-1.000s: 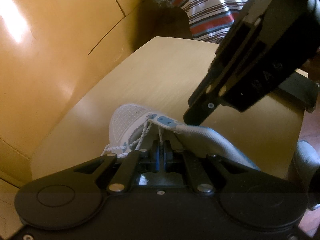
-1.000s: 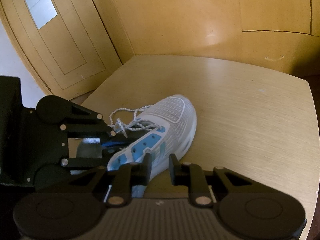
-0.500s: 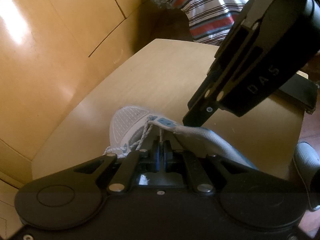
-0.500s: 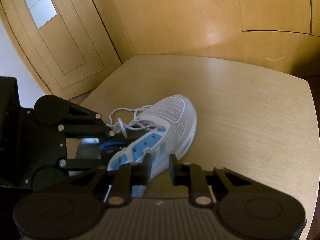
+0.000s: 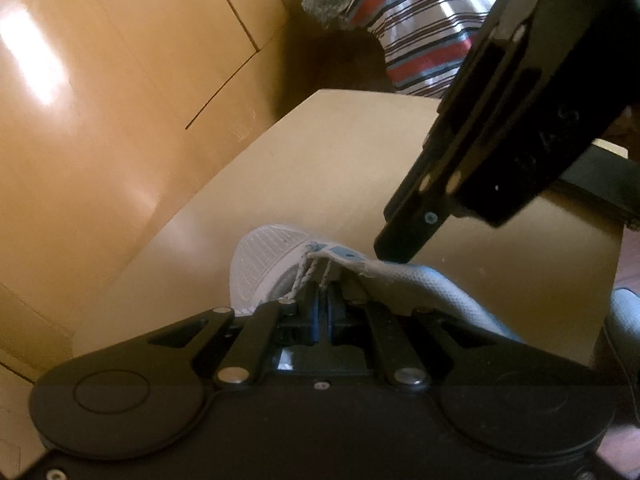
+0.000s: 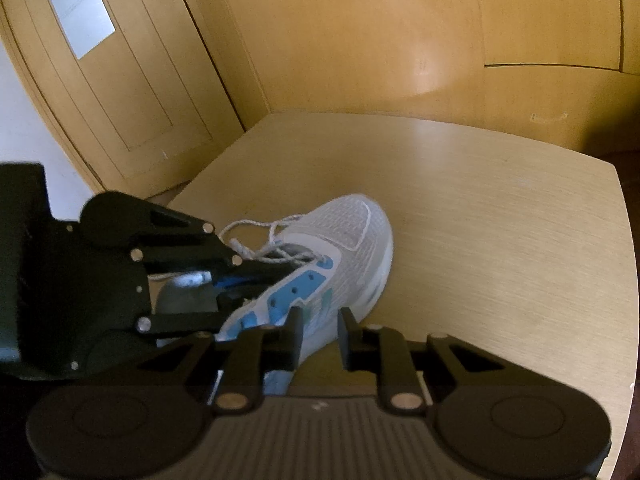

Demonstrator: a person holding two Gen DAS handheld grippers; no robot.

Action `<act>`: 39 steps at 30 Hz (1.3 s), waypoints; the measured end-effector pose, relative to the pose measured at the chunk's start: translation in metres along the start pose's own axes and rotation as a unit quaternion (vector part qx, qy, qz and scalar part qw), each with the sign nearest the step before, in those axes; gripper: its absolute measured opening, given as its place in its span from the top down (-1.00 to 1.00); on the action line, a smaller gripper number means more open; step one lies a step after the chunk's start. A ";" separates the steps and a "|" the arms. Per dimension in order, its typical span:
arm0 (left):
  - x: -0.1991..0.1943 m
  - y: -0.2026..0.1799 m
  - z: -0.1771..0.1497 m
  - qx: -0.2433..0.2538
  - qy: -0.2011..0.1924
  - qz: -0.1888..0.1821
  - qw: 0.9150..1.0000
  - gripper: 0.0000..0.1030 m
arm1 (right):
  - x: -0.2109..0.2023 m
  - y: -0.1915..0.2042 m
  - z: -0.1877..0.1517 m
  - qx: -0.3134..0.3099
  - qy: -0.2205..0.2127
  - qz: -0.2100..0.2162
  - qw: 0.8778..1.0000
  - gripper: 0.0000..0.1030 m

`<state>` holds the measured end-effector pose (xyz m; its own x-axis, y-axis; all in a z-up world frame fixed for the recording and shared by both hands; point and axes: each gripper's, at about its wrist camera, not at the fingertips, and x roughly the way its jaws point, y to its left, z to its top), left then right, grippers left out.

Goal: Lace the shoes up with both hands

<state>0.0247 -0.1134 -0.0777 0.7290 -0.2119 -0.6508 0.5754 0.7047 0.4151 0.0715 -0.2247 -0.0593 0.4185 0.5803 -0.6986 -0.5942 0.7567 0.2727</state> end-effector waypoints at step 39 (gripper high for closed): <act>-0.008 0.003 -0.005 0.002 -0.005 -0.023 1.000 0.98 | 0.002 0.060 -0.014 -0.092 -0.025 -0.075 0.993 0.72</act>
<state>0.0188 -0.1067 -0.0745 0.7056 -0.2498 -0.6631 0.6095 0.6913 0.3881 0.0274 -0.1822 -0.0537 0.5425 0.4829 -0.6874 -0.6358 0.7708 0.0398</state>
